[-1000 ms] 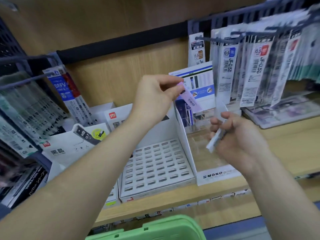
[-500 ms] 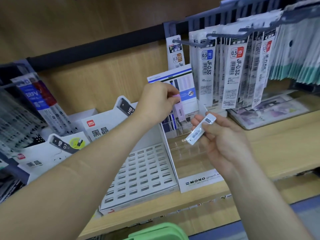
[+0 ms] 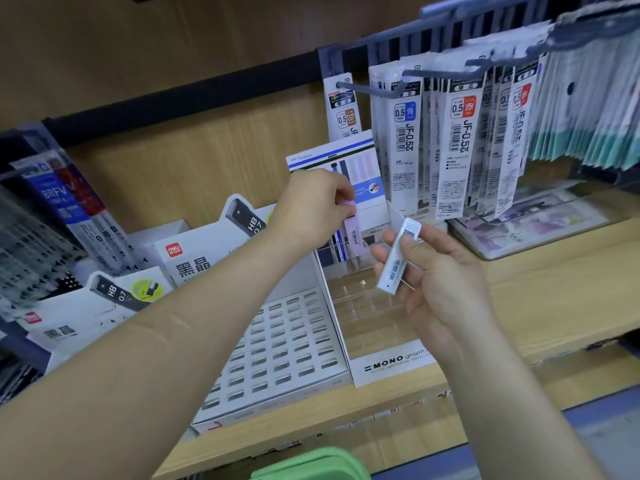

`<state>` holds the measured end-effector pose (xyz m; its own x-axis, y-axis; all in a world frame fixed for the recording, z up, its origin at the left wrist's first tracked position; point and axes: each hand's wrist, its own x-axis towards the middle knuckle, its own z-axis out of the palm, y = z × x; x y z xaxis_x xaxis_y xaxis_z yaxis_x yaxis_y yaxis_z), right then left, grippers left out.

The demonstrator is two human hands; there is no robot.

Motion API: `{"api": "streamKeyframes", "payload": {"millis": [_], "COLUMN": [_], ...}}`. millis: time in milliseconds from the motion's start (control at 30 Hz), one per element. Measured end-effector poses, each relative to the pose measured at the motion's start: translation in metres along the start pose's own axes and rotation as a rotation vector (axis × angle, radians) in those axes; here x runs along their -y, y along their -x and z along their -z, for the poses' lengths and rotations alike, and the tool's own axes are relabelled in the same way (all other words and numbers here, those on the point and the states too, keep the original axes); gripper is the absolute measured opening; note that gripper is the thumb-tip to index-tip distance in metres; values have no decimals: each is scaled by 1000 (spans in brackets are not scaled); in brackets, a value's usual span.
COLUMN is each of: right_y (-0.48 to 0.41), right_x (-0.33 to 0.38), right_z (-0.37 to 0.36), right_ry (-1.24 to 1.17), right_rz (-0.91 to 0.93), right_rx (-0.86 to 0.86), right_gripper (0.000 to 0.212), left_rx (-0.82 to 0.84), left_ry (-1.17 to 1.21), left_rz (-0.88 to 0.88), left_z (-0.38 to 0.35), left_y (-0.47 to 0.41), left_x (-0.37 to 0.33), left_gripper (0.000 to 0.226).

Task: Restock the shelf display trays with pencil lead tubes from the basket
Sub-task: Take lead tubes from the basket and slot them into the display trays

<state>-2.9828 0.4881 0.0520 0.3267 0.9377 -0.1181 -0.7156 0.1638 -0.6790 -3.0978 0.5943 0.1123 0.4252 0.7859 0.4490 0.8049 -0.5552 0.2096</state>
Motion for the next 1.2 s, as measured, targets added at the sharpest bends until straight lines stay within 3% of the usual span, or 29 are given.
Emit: {"api": "streamKeyframes", "payload": {"millis": [300, 433, 967, 1200], "right_y": [0, 0, -4, -5], "right_x": [-2, -1, -2, -1], "right_z": [-1, -2, 0, 0], "right_ry": [67, 67, 154, 202], "right_rz": [-9, -3, -17, -35], "right_rx": [-53, -58, -43, 77], "right_gripper": [20, 19, 11, 17], "left_rx": [211, 273, 119, 41], "left_ry": [-67, -140, -369, -355], "left_rz": [-92, -158, -183, -198], "left_z": [16, 20, 4, 7], "left_y": [-8, -11, -15, -15], "left_x": [5, 4, 0, 4], "left_gripper": [32, 27, 30, 29]}}
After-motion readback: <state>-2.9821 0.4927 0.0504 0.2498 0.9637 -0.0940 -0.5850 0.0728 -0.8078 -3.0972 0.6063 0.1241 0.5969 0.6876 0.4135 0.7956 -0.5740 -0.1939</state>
